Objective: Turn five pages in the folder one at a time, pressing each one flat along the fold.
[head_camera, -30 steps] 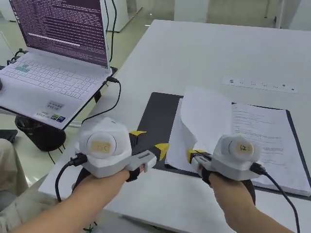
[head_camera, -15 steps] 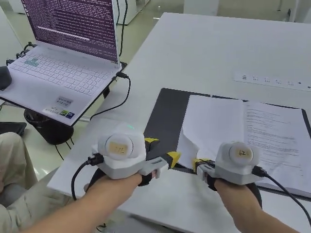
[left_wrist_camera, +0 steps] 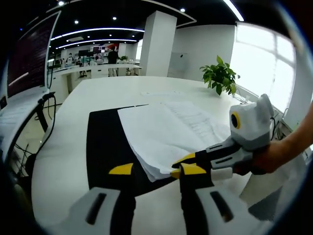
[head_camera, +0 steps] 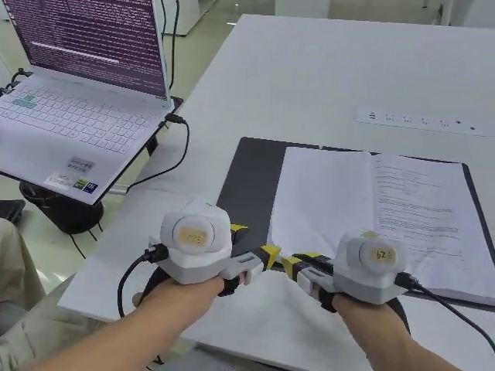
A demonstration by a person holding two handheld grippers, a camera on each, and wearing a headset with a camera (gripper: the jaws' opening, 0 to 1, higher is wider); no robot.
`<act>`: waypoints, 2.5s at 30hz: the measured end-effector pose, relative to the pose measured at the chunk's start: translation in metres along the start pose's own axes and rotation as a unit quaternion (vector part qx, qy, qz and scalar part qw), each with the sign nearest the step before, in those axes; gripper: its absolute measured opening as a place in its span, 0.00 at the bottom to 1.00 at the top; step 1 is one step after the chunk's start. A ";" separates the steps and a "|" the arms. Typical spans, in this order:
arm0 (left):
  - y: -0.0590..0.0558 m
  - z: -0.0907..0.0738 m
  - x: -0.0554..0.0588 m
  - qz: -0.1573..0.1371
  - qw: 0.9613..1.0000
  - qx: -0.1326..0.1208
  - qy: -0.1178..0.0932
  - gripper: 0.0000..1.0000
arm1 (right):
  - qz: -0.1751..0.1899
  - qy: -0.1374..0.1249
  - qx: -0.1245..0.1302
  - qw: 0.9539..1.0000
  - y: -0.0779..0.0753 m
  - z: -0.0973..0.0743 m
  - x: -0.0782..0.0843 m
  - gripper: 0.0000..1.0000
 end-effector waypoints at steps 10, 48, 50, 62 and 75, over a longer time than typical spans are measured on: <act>-0.004 0.049 0.001 0.040 0.999 0.010 0.026 0.29 | 0.001 -0.036 0.038 0.999 -0.049 -0.026 -0.021 0.11; 0.008 0.062 0.043 0.036 0.998 -0.051 0.009 0.25 | 0.026 -0.063 0.087 0.994 -0.172 0.030 -0.074 0.00; 0.008 0.062 0.043 0.035 0.998 -0.051 0.009 0.25 | 0.028 -0.066 0.091 0.993 -0.176 0.034 -0.078 0.00; 0.007 0.061 0.042 0.033 0.998 -0.054 0.006 0.25 | 0.016 -0.074 0.106 0.991 -0.196 0.058 -0.100 0.00; 0.006 0.061 0.042 0.031 0.998 -0.054 0.000 0.25 | -0.022 -0.056 0.120 0.991 -0.228 0.101 -0.121 0.00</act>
Point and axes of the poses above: the centre of the closed fingertips' face, and the gripper's own axes: z roughly forward along the fingers, y roughly to its left, x roughly out of its underside, the point moved 2 cm from there along -z, roughly backward along the fingers, and after that the axes turned 11 degrees about x, right-handed, at the moved point
